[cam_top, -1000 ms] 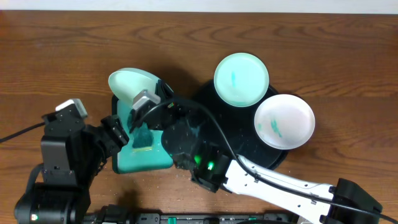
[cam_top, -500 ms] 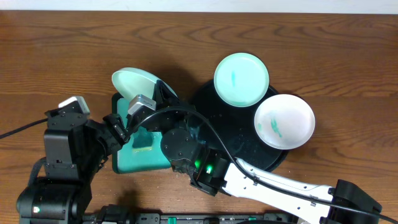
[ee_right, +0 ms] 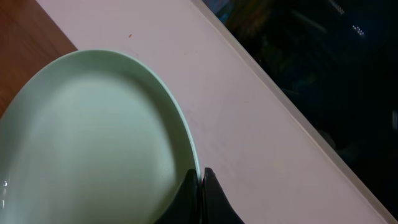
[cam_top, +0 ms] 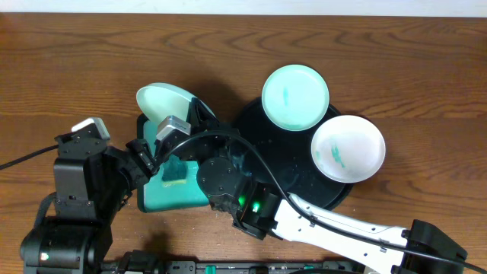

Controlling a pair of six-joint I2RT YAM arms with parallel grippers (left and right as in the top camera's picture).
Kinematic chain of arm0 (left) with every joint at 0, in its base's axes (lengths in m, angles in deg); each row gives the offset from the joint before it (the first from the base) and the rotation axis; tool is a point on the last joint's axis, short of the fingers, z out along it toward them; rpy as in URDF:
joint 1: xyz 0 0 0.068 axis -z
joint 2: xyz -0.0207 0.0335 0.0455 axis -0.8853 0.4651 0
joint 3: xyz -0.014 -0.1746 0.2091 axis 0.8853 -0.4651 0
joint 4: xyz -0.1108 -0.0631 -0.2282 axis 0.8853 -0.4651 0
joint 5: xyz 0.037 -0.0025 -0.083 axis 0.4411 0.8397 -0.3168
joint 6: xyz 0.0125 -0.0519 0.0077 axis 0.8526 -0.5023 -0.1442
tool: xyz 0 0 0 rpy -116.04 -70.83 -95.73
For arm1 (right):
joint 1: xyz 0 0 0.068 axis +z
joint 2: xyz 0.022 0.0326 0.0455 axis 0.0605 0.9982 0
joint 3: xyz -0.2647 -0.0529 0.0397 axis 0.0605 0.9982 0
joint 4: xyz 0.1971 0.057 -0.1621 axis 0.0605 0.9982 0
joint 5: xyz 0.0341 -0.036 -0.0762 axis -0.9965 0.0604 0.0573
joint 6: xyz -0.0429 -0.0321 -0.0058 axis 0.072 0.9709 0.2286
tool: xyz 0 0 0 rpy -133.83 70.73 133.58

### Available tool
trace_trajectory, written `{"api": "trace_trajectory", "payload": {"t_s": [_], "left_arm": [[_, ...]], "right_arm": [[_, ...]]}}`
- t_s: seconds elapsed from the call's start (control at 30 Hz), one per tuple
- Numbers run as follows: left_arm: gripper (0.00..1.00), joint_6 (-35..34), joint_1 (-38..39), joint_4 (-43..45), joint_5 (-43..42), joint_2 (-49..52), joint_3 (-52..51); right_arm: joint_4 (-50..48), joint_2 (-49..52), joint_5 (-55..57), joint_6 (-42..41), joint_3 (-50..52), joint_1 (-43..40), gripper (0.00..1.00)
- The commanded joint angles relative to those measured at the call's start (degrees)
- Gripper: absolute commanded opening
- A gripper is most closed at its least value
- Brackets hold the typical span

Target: Clean dirty plates on tray and stack at the side

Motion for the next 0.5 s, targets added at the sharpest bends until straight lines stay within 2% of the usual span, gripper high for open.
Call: {"api": "trace_trajectory", "payload": {"t_s": [0.0, 0.07, 0.13, 0.17, 0.23, 0.27, 0.33, 0.37, 0.47], "left_arm": [[0.81, 0.5, -0.28, -0.13, -0.52, 0.02, 0.87], [0.8, 0.5, -0.31, -0.13, -0.52, 0.02, 0.87], [0.81, 0.5, -0.31, -0.13, -0.52, 0.02, 0.87], [0.81, 0.5, -0.31, -0.11, -0.55, 0.02, 0.87], [0.81, 0.5, -0.31, -0.13, -0.55, 0.02, 0.87], [0.81, 0.5, -0.31, -0.13, -0.55, 0.0, 0.87], [0.81, 0.5, -0.28, -0.13, -0.57, 0.0, 0.87], [0.81, 0.5, -0.28, -0.13, -0.55, 0.02, 0.87], [0.81, 0.5, -0.31, -0.07, -0.55, 0.02, 0.87]], "right_arm": [[0.96, -1.6, 0.7, -6.93, -0.87, -1.51, 0.01], [3.08, -1.6, -0.94, -10.58, -0.85, -2.36, 0.01], [6.75, -1.6, -7.1, -11.45, -0.85, -2.47, 0.01], [8.02, -1.6, -9.73, -8.15, -0.85, -2.47, 0.01], [6.27, -1.55, -7.63, 1.97, -0.85, -3.1, 0.01], [2.82, -1.55, -3.61, 3.3, -0.85, -3.85, 0.01], [-3.65, -1.55, 2.16, 0.87, -0.85, -4.68, 0.01], [-4.04, -1.62, 1.66, 2.27, -0.85, -4.26, 0.01], [-3.21, -1.6, -0.04, 12.63, -0.87, -2.97, 0.01]]}}
